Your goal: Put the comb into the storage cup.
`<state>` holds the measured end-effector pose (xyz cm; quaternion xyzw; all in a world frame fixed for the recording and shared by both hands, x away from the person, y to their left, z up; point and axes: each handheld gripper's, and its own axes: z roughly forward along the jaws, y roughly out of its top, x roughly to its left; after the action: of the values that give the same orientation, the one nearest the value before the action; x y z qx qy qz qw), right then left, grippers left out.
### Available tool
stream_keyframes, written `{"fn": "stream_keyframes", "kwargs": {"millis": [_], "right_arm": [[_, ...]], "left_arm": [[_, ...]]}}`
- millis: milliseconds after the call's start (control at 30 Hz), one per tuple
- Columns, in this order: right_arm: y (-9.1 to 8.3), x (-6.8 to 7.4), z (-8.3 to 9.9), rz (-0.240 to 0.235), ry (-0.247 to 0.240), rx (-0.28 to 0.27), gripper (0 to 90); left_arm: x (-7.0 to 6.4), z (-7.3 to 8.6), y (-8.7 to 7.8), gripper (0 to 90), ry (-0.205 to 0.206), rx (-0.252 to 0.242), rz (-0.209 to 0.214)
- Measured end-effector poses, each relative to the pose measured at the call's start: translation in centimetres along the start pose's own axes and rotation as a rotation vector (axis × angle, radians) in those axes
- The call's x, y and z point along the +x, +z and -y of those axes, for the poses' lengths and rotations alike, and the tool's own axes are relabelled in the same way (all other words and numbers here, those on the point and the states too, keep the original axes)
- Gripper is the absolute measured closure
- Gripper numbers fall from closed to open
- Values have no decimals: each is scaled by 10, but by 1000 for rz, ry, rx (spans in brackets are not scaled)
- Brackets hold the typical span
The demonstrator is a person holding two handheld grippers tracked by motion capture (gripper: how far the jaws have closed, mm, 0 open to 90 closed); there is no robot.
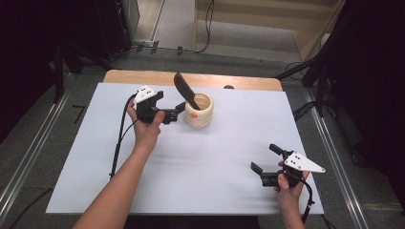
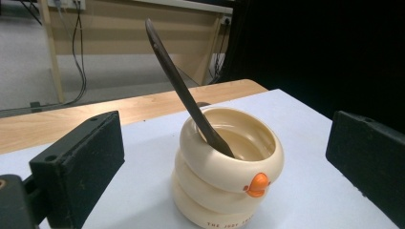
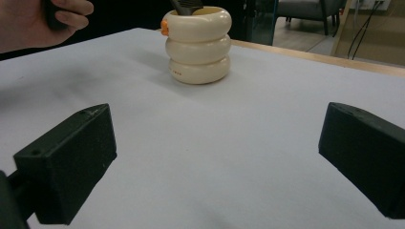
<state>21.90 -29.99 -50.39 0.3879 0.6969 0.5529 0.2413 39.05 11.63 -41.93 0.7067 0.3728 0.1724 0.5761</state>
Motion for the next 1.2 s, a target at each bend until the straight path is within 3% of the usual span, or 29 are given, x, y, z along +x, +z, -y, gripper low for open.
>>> {"fn": "stream_keyframes", "kwargs": {"millis": [1200], "right_arm": [[-1,1,-1,4,4,-1,0]], "left_arm": [[-2,21,-69,0,32,-25,-15]]}}
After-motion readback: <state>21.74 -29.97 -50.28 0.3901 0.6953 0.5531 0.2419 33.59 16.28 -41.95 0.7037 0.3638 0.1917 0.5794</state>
